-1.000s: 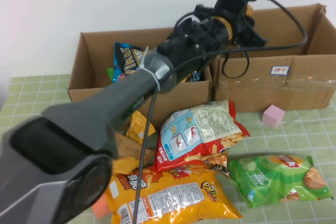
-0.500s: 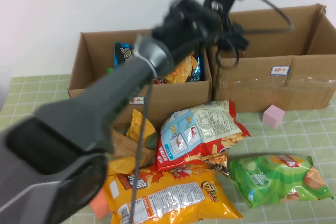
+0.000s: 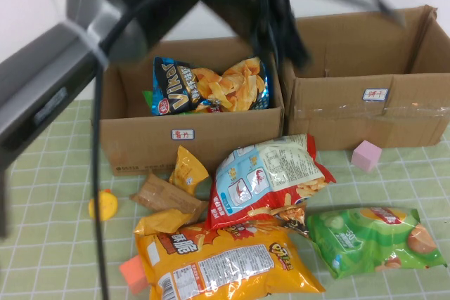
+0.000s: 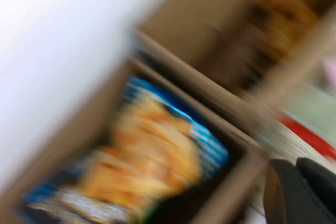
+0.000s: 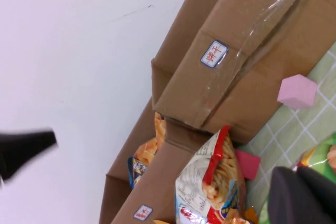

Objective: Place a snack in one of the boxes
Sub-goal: Pick up the potato chip

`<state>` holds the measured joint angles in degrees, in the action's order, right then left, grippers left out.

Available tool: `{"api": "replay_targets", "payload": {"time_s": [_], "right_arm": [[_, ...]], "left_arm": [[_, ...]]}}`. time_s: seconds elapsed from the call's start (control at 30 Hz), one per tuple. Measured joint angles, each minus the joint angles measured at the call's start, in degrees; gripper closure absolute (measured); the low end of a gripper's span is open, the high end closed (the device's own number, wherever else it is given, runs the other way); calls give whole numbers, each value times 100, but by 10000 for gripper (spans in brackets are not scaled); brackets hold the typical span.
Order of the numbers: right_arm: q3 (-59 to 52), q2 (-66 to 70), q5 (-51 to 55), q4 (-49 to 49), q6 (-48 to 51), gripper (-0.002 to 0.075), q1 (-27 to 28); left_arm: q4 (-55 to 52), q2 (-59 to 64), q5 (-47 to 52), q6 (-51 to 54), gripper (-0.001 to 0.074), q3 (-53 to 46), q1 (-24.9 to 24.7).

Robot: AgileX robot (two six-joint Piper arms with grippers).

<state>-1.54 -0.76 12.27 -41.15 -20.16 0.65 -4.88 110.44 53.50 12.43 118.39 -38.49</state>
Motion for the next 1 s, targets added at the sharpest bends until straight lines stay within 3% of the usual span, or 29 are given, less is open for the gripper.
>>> {"api": "replay_targets", "payload": {"time_s": [0.17,0.3,0.43,0.63,0.83,1.0], "right_arm": [[0,0,-13,-101,357,728,0],[0,0,120,-127,1357,728,0],[468,96,1020,-127,2395,728,0],[1648,1255,1698,340,4356,728,0],[2868,2852,2581,1259,5421,728,0],[3375,3794,3065,1376,6259,728,-12]], "left_arm": [[582,-994,-710,341,735,-1919,-265],[612,-1885,-1284,180,735,-3329,-319],[400,-2660,-1389,-328,735,-4371,-330],[255,-3698,-1637,-714,736,-5703,-330],[255,-4621,-1836,-1243,736,-6681,-330],[255,-5506,-2124,-1719,736,-7628,-330]]}}
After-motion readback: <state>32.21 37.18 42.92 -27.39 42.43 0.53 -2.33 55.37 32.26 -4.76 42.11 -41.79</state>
